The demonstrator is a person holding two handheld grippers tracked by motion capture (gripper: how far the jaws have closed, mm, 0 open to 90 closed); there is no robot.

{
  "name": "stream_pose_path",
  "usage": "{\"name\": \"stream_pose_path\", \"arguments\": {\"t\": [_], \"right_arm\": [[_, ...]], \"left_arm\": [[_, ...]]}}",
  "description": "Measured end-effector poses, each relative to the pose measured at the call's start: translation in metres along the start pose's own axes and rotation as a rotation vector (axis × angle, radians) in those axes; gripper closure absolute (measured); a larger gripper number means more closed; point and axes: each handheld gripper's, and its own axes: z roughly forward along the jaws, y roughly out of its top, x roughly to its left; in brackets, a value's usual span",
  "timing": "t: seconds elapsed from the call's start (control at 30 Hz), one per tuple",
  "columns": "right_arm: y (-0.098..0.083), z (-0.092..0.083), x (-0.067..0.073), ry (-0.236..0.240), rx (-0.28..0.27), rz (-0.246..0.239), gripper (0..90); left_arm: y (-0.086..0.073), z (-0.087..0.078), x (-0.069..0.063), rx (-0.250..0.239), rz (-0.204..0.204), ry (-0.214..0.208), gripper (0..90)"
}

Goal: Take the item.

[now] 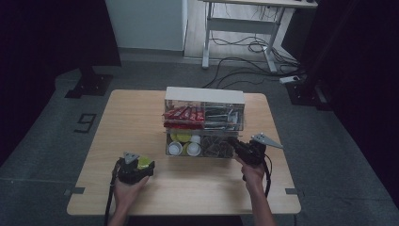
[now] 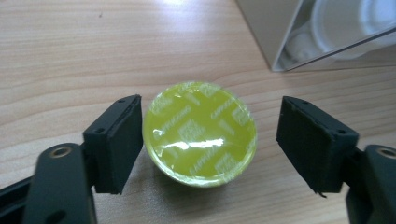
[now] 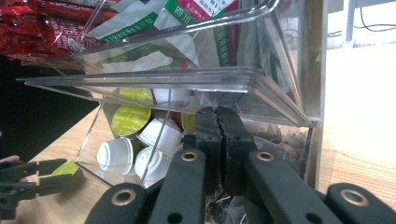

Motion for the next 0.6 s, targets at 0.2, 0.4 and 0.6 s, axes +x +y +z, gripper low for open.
{"name": "stream_pose_path", "arguments": {"t": [0.2, 0.4, 0.6], "right_arm": [[0.000, 0.000, 0.000, -0.005, 0.000, -0.001, 87.2], [-0.001, -0.001, 0.001, -0.009, 0.004, -0.002, 87.2], [-0.005, -0.001, 0.004, -0.022, 0.009, -0.008, 87.2]], "left_arm": [[-0.003, -0.018, 0.000, -0.037, 0.007, -0.026, 21.1], [-0.012, -0.036, 0.004, -0.087, -0.023, -0.032, 21.9], [-0.011, -0.043, 0.008, -0.094, -0.010, -0.052, 22.6]]}}
